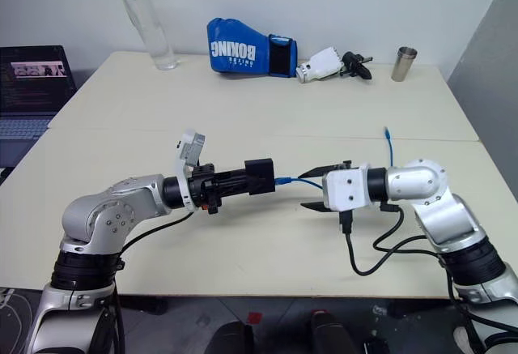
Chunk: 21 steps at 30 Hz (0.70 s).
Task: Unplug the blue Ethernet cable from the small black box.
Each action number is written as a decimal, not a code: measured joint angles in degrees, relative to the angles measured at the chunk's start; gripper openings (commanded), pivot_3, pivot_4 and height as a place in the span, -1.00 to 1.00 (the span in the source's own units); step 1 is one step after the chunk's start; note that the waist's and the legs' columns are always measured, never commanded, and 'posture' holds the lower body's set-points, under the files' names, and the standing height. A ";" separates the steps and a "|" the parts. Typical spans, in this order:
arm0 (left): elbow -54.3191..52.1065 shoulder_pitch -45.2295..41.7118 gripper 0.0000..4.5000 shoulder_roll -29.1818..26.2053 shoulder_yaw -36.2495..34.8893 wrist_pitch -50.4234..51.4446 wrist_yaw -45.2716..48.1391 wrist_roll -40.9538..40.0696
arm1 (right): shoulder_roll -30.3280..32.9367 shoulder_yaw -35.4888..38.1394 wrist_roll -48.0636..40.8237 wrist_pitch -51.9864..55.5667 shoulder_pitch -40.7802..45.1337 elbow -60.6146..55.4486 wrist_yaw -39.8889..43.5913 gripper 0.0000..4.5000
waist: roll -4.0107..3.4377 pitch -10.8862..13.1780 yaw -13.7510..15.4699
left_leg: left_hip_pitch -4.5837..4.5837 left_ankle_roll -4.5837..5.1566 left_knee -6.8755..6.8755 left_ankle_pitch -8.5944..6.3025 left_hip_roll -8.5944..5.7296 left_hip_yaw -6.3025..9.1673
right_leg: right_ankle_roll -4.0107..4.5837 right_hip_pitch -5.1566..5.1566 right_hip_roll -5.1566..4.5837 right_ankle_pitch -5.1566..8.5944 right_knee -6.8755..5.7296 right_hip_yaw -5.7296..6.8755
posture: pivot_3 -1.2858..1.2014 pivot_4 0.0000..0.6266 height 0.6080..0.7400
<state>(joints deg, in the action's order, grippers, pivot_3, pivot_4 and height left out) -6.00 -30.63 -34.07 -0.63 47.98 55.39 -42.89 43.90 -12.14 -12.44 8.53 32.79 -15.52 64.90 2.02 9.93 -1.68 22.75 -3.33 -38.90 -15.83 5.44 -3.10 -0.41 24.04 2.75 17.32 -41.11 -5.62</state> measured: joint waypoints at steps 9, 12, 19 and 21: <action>-0.82 -2.67 -0.65 -6.75 4.89 -8.16 11.78 6.11 | -4.99 1.88 -15.66 33.00 7.25 -3.32 -5.84 0.14 | -0.01 0.01 -0.12 | 0.12 0.24 0.03 -0.14 -0.01 0.00 | 0.02 0.11 0.04 0.02 0.05 0.01 | 0.03 -0.52 1.00; -1.13 -3.70 -0.65 -7.00 4.87 -8.56 12.68 6.19 | -5.47 1.60 -17.02 36.65 9.51 -2.39 -5.43 0.14 | -0.01 0.01 -0.05 | 0.14 0.25 0.03 -0.14 -0.03 0.01 | 0.01 0.10 0.03 0.02 0.08 0.03 | 0.03 -0.52 1.00; -2.68 -3.76 -0.65 -7.16 4.85 -8.57 12.63 6.32 | -7.68 -3.38 -15.59 37.49 11.01 3.52 -3.61 0.14 | -0.01 0.01 -0.14 | 0.15 0.26 0.04 -0.15 -0.01 0.03 | 0.01 0.13 0.05 0.02 0.09 0.04 | 0.03 -0.52 1.00; -2.79 -3.76 -0.65 -7.19 4.85 -8.57 12.62 6.40 | -8.37 -3.99 -15.06 36.83 11.01 4.86 -3.55 0.14 | -0.01 0.01 -0.13 | 0.17 0.26 0.04 -0.15 -0.01 0.03 | 0.01 0.15 0.05 0.02 0.09 0.04 | 0.03 -0.52 1.00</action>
<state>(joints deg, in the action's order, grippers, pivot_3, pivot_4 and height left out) -8.79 -34.38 -41.26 4.21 39.41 68.02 -36.49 35.53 -16.13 -27.50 45.36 43.80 -10.66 61.35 2.01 9.94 -1.82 22.92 -3.07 -38.86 -15.98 5.43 -3.07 -0.40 24.18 2.80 17.34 -41.02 -5.58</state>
